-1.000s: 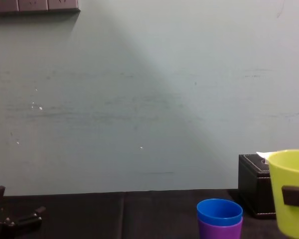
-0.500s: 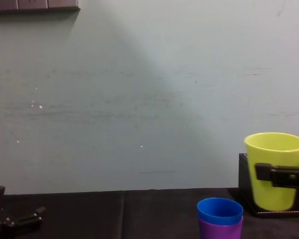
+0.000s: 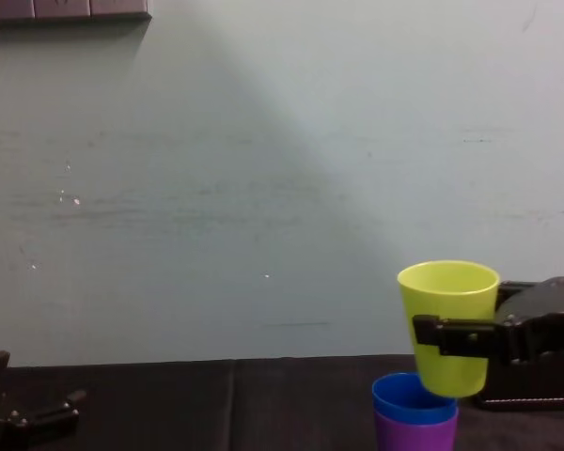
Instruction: Stack the three plastic cups sequentially using one hand.
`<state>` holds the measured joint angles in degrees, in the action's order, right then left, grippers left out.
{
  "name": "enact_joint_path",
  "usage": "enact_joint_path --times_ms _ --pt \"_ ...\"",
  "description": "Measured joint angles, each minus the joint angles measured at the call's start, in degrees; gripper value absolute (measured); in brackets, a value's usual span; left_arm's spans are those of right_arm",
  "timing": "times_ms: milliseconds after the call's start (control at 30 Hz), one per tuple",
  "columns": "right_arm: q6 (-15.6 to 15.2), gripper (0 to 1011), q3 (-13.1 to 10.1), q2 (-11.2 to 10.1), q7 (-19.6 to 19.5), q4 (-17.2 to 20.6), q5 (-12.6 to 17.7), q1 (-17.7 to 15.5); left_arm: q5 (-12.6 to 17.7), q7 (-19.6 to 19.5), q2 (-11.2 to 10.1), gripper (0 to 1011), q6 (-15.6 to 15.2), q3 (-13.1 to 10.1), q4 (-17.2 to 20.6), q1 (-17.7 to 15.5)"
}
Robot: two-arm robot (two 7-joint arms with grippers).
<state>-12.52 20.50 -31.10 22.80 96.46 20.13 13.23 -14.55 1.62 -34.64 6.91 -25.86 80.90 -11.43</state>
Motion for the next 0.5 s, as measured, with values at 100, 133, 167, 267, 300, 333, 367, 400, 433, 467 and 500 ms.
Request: enact_joint_path --times_ms 100,133,167,267,300,333,367,400,433,467,500 --pt "-0.07 726 0.68 0.83 0.53 -1.45 -0.37 1.24 0.00 0.00 0.00 1011 0.00 0.00 0.00 0.00" --pt "-0.07 726 0.87 0.99 0.66 -1.76 -0.47 1.48 0.00 0.00 0.00 1011 0.00 0.00 0.00 0.00" --pt "-0.07 726 1.04 1.16 0.77 -2.08 -0.57 1.74 0.00 0.00 0.00 1011 0.00 0.00 0.00 0.00" --pt "-0.16 726 1.65 1.80 1.17 -3.17 -0.94 2.77 0.00 0.00 0.00 1011 0.00 0.00 0.00 0.00" --pt "-0.20 726 1.92 2.06 1.31 -3.66 -1.12 3.16 0.00 0.00 0.00 1011 0.00 0.00 0.00 0.00" --pt "-0.22 726 2.05 2.17 1.41 -3.89 -1.19 3.34 0.00 0.00 0.00 1011 0.00 0.00 0.00 0.00" --pt "-0.23 726 2.14 2.27 1.49 -4.08 -1.24 3.48 0.00 0.00 0.00 1012 0.00 0.00 0.00 0.00" --pt "-0.24 726 2.28 2.43 1.59 -4.40 -1.32 3.73 0.00 0.00 0.00 1012 0.00 0.00 0.00 0.00" --pt "-0.24 726 2.28 2.43 1.59 -4.40 -1.32 3.73 0.00 0.00 -0.01 1011 0.00 0.00 0.00 0.00" --pt "-0.25 726 2.42 2.60 1.66 -4.73 -1.44 4.01 0.00 0.00 0.00 1011 0.00 0.00 0.00 0.00" --pt "-0.26 726 2.51 2.73 1.73 -5.01 -1.53 4.25 0.00 0.00 0.00 1012 0.00 0.00 0.00 0.00"
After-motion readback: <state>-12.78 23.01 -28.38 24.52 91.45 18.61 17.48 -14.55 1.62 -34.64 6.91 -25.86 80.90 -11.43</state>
